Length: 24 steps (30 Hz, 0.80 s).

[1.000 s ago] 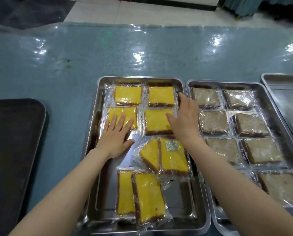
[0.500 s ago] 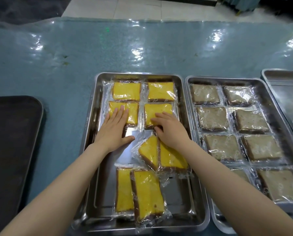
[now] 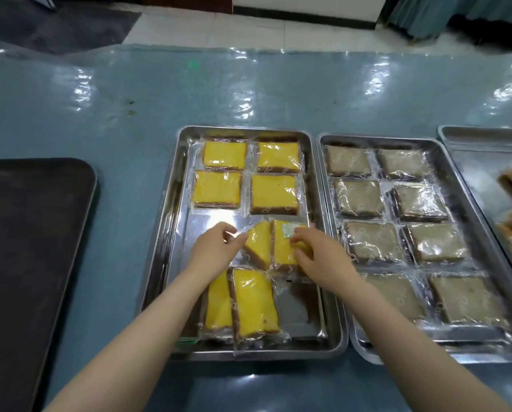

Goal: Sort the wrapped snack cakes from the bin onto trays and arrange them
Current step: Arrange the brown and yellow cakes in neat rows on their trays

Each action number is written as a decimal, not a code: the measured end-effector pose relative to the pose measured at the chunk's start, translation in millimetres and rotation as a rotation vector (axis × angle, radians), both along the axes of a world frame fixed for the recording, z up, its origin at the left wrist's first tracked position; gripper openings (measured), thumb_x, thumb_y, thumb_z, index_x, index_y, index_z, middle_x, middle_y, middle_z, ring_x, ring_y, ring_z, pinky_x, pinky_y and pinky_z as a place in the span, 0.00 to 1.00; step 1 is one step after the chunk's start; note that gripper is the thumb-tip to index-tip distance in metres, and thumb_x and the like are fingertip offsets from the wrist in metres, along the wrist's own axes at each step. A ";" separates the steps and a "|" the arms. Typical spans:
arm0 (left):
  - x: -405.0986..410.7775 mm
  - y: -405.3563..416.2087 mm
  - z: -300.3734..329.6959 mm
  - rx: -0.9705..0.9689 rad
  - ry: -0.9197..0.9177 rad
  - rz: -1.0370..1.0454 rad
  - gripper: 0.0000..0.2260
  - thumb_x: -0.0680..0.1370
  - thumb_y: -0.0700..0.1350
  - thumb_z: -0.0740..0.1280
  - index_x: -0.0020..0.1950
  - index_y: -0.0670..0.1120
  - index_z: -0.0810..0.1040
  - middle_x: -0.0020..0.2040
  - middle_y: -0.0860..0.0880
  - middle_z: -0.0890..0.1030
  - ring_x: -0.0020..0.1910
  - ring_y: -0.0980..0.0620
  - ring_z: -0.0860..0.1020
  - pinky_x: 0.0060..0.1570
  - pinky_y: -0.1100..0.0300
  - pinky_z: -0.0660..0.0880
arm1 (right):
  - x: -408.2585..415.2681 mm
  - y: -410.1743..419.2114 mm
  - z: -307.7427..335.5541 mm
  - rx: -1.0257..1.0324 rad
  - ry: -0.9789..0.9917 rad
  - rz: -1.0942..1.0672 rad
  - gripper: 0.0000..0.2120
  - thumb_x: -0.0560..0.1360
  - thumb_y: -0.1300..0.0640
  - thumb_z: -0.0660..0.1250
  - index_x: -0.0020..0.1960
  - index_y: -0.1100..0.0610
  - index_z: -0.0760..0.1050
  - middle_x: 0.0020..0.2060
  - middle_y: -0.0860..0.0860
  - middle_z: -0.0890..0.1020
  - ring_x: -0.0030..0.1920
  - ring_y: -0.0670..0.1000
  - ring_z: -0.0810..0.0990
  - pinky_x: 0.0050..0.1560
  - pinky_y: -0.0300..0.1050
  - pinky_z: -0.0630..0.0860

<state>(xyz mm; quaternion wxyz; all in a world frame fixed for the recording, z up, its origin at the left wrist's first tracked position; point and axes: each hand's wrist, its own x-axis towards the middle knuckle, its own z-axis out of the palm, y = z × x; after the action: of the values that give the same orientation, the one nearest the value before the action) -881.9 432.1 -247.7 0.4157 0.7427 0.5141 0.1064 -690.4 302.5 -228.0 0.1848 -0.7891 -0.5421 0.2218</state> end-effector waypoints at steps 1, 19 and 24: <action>3.3 -2.6 2.3 -0.072 0.002 0.018 0.15 0.75 0.57 0.66 0.56 0.51 0.74 0.44 0.53 0.79 0.43 0.53 0.79 0.43 0.57 0.75 | -3.1 -6.9 -0.1 -0.035 0.002 0.041 0.17 0.76 0.50 0.66 0.64 0.48 0.73 0.69 0.46 0.72 0.67 0.49 0.71 0.62 0.43 0.68; -45.4 3.3 11.7 -0.091 -0.152 0.646 0.10 0.76 0.44 0.64 0.55 0.46 0.68 0.49 0.41 0.79 0.42 0.44 0.77 0.39 0.52 0.74 | -23.9 -6.8 10.2 0.249 -0.012 0.012 0.15 0.77 0.55 0.66 0.63 0.55 0.76 0.54 0.48 0.77 0.54 0.49 0.75 0.52 0.38 0.66; -39.2 -8.0 10.8 0.255 0.107 0.406 0.28 0.73 0.43 0.69 0.71 0.46 0.63 0.69 0.45 0.69 0.66 0.43 0.67 0.63 0.48 0.68 | -22.3 9.8 25.6 0.440 0.273 -0.346 0.10 0.79 0.52 0.62 0.60 0.49 0.75 0.48 0.39 0.78 0.46 0.42 0.77 0.41 0.29 0.69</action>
<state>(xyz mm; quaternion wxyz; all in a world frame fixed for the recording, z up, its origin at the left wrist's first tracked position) -921.1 424.1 -236.9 0.2608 0.6751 0.6566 0.2126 -712.8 312.3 -202.3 0.4573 -0.7737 -0.4048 0.1685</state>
